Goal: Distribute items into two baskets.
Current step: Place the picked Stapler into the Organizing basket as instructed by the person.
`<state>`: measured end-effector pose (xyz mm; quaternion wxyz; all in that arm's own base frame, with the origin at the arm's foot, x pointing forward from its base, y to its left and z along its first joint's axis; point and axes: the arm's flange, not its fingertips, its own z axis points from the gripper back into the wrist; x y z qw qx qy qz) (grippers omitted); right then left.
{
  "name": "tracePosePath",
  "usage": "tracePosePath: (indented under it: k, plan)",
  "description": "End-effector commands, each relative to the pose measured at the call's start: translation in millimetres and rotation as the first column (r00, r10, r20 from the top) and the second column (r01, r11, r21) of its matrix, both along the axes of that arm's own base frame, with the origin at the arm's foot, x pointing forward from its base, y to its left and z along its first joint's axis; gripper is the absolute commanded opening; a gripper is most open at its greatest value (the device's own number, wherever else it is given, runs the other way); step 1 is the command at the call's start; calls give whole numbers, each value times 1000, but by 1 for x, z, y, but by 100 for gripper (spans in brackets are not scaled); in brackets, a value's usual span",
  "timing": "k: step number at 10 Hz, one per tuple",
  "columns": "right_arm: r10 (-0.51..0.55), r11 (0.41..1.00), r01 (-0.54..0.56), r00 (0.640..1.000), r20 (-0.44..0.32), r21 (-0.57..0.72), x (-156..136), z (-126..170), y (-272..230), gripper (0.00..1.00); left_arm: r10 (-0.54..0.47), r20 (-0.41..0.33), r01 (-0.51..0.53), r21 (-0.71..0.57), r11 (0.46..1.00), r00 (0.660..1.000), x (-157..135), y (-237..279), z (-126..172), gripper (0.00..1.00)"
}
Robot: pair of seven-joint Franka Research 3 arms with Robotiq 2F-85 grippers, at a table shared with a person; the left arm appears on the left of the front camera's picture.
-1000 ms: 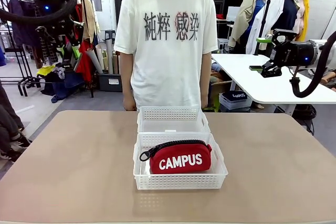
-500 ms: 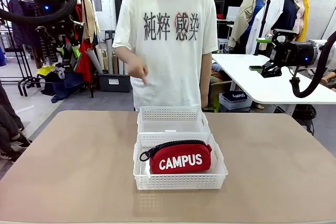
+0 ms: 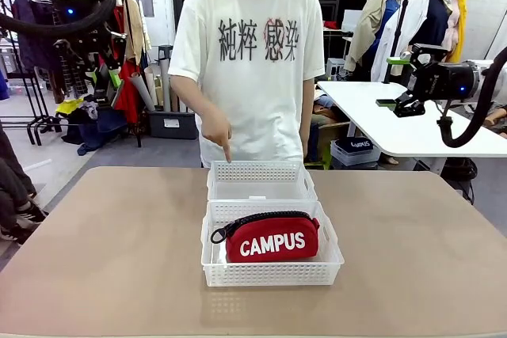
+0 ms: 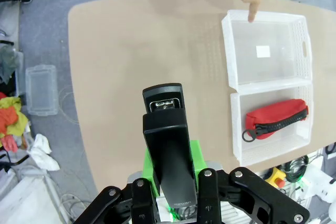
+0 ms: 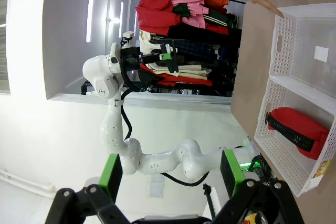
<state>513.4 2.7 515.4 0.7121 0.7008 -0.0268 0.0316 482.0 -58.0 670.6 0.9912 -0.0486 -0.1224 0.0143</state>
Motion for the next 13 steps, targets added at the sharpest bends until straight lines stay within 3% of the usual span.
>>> tracePosePath:
  k: [1,11,13]
  plan:
    - [1,1000,-1,1000,6,-3,-1,3,0,100,-1,0,1,2,1000,1000,-3,0,5,0]
    - [1,1000,-1,1000,6,-3,-1,3,0,100,0,0,0,0,1000,1000,0,0,0,0]
    - [1,1000,-1,1000,6,-3,-1,3,0,100,-131,-92,137,72,988,987,12,-10,1,0]
